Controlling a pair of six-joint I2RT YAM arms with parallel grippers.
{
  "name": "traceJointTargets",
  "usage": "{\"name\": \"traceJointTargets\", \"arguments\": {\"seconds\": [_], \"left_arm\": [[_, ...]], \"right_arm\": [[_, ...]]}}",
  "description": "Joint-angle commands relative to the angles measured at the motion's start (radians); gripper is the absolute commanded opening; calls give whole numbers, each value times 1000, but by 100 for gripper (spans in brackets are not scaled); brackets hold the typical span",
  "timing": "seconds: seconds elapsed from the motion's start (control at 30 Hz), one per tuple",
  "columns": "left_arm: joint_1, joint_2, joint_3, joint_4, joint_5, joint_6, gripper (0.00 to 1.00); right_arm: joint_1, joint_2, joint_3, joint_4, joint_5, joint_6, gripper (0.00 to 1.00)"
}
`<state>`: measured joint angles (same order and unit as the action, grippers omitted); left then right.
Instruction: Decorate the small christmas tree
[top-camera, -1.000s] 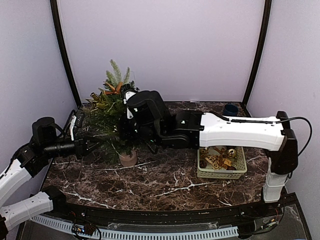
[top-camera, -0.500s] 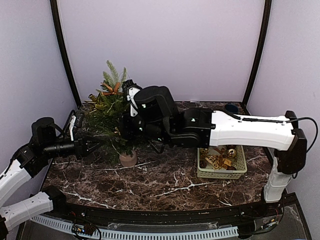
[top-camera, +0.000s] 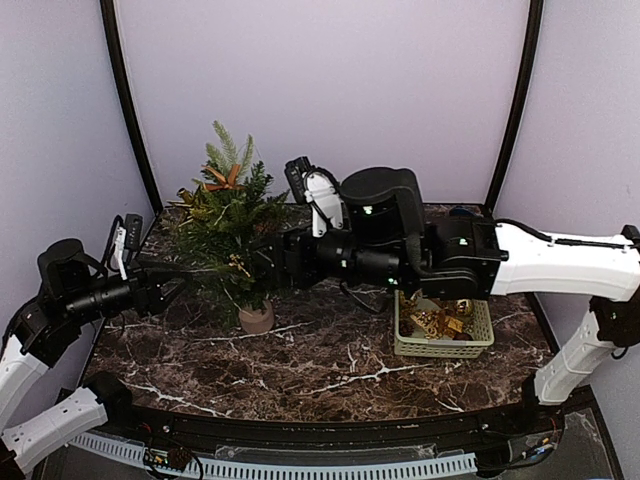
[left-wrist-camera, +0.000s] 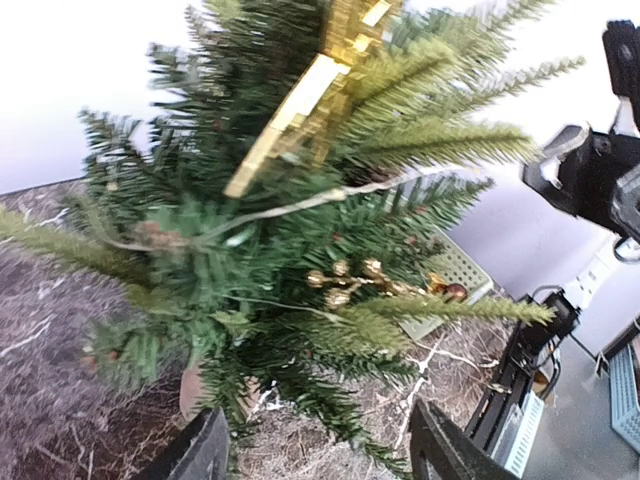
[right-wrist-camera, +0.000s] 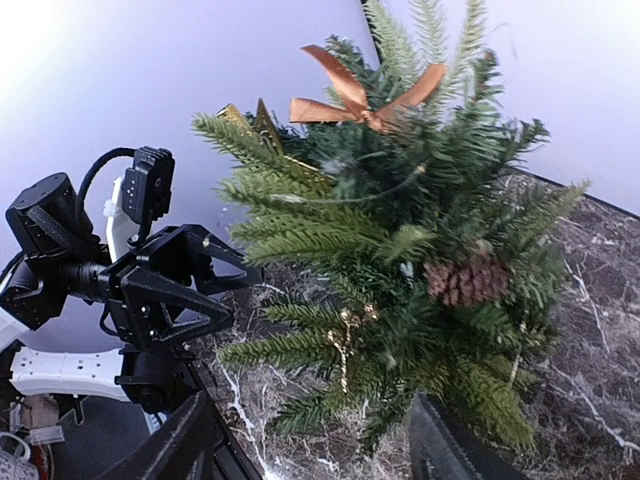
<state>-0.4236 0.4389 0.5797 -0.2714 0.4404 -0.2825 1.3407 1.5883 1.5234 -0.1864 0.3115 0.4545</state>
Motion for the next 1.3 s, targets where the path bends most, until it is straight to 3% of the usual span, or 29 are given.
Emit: {"name": "traceJointTargets", "arguments": {"seconds": [0.0, 0.23, 0.47, 0.73, 0.83, 0.97, 1.03, 1.27], "left_arm": [[-1, 24, 84, -113, -133, -35, 67], [5, 136, 228, -249, -277, -27, 69], [57, 178, 312, -346, -332, -17, 69], [145, 280, 448, -442, -419, 22, 72], [250, 342, 481, -426, -470, 57, 73], [457, 422, 432, -286, -355, 48, 74], [515, 465, 383, -167, -372, 25, 74], [531, 607, 58, 458, -553, 0, 81]], "right_arm": [[1, -135, -107, -10, 76, 13, 74], [-158, -348, -303, -81, 78, 66, 85], [-442, -506, -471, -119, -43, 70, 90], [-841, -519, -536, -189, -247, -44, 94], [-977, -512, -579, -136, -350, -85, 94], [-1117, -471, -624, -69, -399, -140, 99], [-1183, -459, -663, 1, -394, -159, 99], [-1385, -451, -909, 409, -355, -195, 99]]}}
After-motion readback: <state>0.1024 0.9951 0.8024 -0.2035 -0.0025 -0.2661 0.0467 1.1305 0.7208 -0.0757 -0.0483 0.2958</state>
